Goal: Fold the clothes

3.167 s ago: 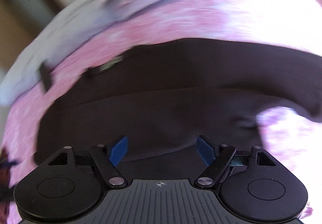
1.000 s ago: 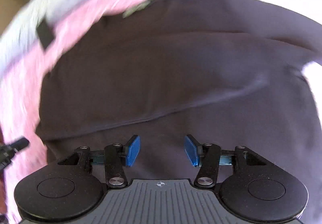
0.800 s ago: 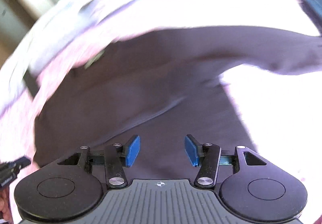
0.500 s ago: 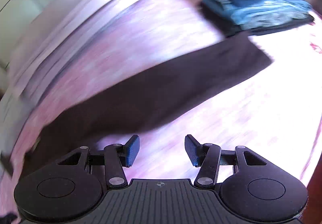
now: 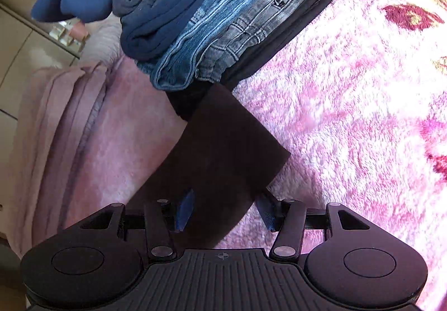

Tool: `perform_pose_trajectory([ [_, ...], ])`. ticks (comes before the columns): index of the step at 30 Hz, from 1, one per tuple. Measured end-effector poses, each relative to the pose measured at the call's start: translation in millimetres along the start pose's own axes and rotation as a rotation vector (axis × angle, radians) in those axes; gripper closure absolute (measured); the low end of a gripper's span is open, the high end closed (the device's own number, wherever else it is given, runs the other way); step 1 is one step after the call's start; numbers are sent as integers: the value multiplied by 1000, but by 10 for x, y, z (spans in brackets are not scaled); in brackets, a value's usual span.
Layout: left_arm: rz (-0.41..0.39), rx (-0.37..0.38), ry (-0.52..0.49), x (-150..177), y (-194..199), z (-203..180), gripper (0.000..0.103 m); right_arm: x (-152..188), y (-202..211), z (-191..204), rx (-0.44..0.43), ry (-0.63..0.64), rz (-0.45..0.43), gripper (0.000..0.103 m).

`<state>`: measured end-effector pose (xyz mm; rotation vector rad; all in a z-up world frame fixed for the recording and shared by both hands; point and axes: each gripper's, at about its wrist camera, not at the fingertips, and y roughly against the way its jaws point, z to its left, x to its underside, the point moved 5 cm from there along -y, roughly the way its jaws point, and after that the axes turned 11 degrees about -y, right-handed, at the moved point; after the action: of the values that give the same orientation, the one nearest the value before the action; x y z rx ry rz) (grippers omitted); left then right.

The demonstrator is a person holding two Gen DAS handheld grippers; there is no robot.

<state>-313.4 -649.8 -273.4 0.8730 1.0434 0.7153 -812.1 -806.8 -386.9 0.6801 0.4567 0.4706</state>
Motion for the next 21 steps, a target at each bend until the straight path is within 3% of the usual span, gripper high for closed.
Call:
perform_pose_trajectory([
  [3,-3,0,-8,-81,1,-29,83,-43,41,-9,-21,-16,-6,51],
  [4,-5,0,-7,-77,17,-27,83,-46,69,34,-16,4,-5,68],
  [5,-6,1,-5,-70,34,-23,83,-49,97,79,-12,25,-4,94],
  [8,-12,2,1,-48,86,-13,83,16,225,330,0,121,-1,94],
  [13,-36,-8,64,170,238,151,83,494,307,1305,-72,417,79,94],
  [18,-64,-37,128,640,503,537,83,1227,408,2705,-314,631,73,95],
  [21,-67,-68,182,1085,707,876,83,1965,728,3546,-515,787,66,95],
])
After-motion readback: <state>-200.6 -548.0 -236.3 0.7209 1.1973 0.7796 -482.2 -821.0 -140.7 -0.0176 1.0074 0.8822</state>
